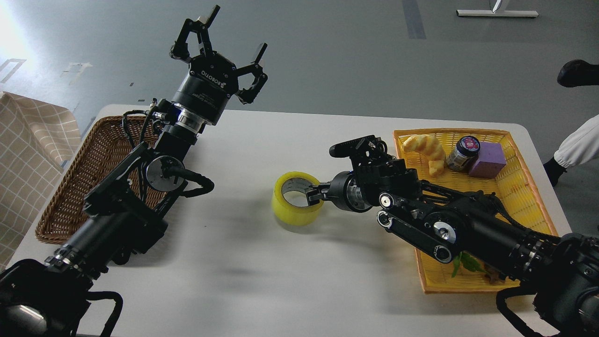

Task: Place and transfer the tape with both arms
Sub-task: 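Lower the tape roll onto the table center and release it, then withdraw the right gripper back above the tray, then reach the left gripper toward the tape roll on the table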

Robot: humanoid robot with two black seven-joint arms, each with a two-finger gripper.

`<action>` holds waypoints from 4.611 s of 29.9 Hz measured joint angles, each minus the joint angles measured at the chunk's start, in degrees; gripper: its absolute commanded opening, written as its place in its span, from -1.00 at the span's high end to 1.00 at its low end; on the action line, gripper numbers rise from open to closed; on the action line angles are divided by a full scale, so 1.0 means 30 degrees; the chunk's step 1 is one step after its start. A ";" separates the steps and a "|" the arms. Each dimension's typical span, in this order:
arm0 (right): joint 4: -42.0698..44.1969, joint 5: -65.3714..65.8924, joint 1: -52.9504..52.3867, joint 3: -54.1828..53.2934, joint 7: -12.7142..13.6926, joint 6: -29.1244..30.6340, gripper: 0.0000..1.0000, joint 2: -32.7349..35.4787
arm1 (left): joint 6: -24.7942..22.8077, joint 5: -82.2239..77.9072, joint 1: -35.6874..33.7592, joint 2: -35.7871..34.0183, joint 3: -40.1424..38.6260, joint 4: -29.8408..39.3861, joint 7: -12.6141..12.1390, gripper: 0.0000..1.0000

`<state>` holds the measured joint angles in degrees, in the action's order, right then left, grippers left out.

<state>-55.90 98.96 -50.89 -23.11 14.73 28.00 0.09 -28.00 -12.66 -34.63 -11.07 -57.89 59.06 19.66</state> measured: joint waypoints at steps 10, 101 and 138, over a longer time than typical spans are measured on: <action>0.0246 -0.0001 -0.0001 0.0001 0.0067 0.0000 0.30 -0.0029 | 0.0000 0.0000 -0.0001 -0.0006 -0.0003 0.0000 -0.0015 -0.95; -0.4997 -2.3145 0.7378 -2.4731 -0.2171 0.0005 -0.99 0.0002 | -0.0001 -0.8116 -0.0923 -0.2218 0.0054 0.0736 0.0099 -0.96; -0.3881 -2.3959 0.9564 -2.4765 -0.2394 -0.0002 -0.99 0.0191 | 0.6443 -3.5684 -0.3122 -0.7187 0.8869 0.5978 -0.1298 -0.95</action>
<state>-67.54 27.09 -22.19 -97.41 7.55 27.99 0.66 -8.67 -119.71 -44.00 -32.64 -31.28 77.00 15.77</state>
